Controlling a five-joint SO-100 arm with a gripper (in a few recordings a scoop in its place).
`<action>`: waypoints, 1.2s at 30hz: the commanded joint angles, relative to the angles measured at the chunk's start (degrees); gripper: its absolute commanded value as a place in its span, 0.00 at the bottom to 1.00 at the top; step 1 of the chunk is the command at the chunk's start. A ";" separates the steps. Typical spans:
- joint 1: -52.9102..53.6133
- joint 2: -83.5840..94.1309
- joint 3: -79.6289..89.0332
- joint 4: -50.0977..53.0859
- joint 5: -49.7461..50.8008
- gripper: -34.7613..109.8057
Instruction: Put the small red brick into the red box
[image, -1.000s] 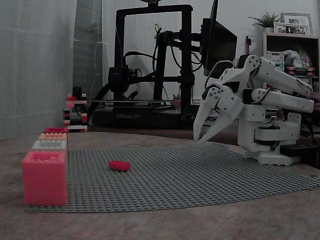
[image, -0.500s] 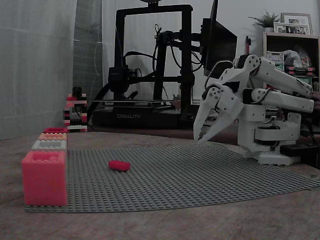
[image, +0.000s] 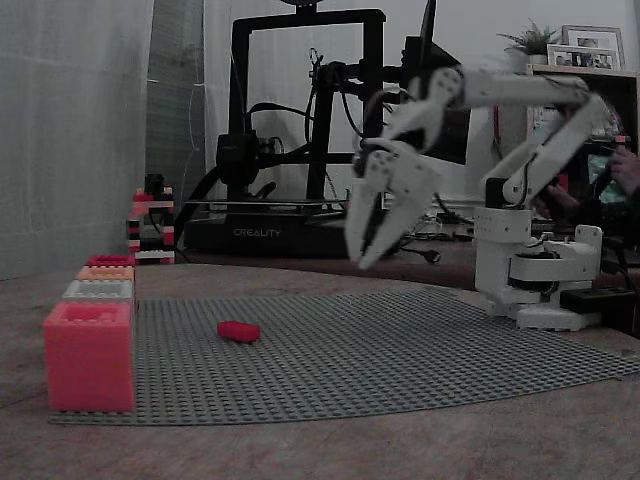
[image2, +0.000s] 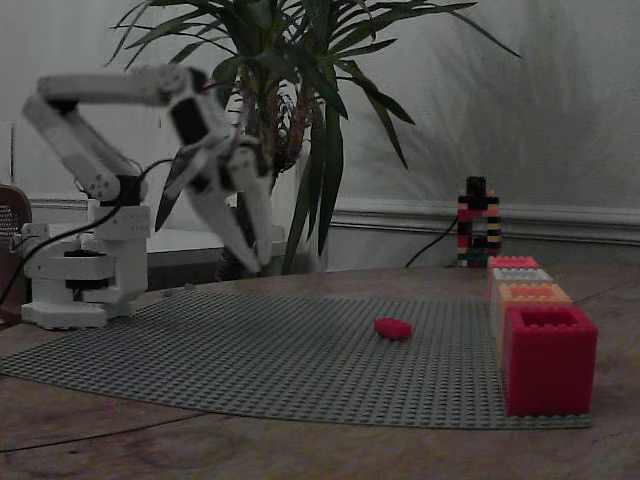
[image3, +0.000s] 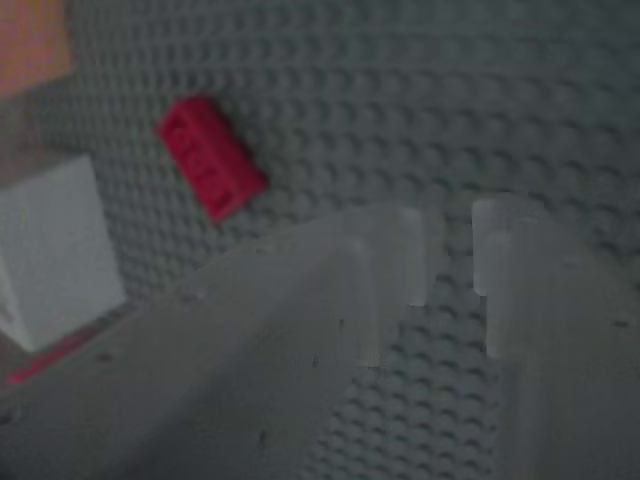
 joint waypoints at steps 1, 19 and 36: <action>-0.88 -12.39 -13.27 0.35 -5.19 0.28; -4.66 -45.70 -40.08 -2.46 -20.92 0.37; -6.06 -58.71 -51.42 -3.52 -20.30 0.38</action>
